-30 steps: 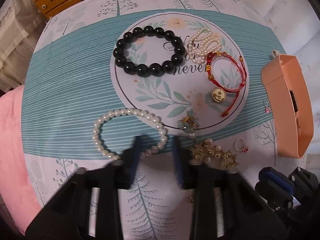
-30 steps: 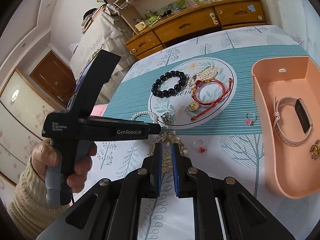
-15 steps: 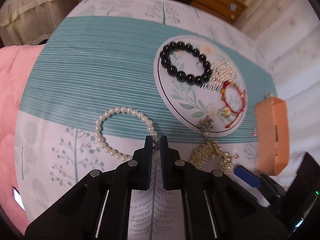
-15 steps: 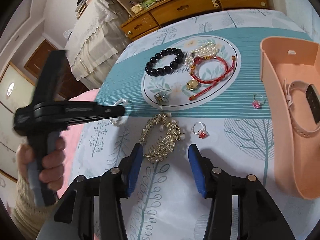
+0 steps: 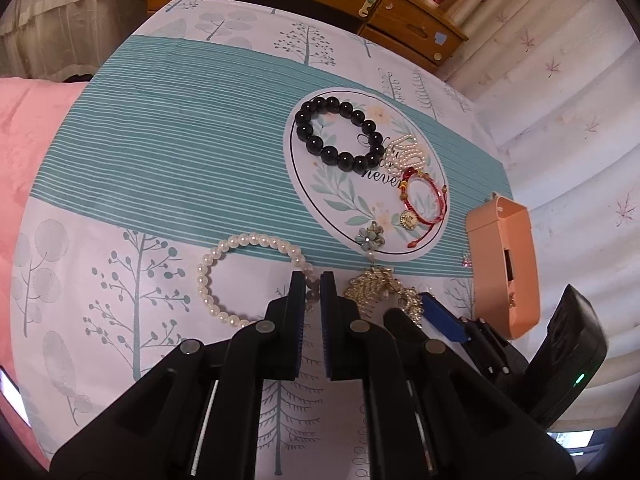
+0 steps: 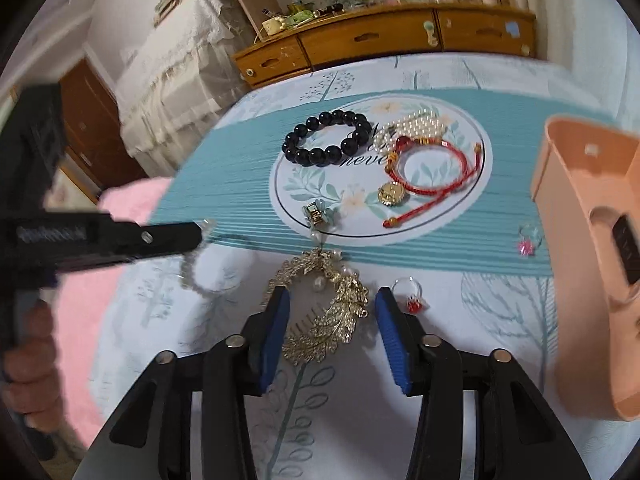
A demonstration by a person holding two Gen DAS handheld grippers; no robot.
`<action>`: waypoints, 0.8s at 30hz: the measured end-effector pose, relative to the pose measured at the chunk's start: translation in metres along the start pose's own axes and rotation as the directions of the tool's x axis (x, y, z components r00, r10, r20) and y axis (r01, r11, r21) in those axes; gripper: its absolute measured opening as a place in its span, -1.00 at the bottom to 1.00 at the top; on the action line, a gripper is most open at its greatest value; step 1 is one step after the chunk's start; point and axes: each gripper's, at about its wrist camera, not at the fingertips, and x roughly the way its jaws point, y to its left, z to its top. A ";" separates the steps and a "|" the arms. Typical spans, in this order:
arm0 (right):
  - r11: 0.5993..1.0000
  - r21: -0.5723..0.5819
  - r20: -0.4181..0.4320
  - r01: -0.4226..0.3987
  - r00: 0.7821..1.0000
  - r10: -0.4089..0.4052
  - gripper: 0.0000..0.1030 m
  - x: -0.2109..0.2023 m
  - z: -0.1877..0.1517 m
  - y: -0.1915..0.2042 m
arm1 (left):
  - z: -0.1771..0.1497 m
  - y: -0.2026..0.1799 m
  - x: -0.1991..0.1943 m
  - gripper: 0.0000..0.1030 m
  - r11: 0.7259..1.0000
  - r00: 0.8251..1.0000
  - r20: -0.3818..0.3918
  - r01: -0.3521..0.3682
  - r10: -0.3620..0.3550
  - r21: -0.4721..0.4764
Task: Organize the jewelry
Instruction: 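Close the left tool on the pearl bracelet while the right tool grips and lifts the gold comb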
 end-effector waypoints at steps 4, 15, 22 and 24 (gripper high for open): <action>0.989 -0.103 0.024 0.102 0.995 -0.100 -0.32 0.004 -0.004 0.017 | -0.001 0.004 -0.001 -0.90 1.000 1.000 -0.001 0.011 -0.011 -0.009; 0.964 -0.167 -0.008 0.206 0.978 -0.210 -0.34 0.017 0.003 0.037 | -0.006 0.010 -0.005 -0.90 1.000 1.000 0.004 0.019 -0.019 -0.024; 0.982 -0.144 0.006 0.124 0.992 -0.125 -0.35 0.004 -0.006 0.031 | -0.009 0.012 -0.022 -0.90 1.000 0.999 0.045 0.003 -0.002 -0.017; 0.984 -0.152 0.035 0.096 0.995 -0.091 -0.68 -0.007 -0.011 0.032 | -0.010 0.010 -0.029 -0.90 1.000 0.998 0.058 0.003 -0.003 -0.008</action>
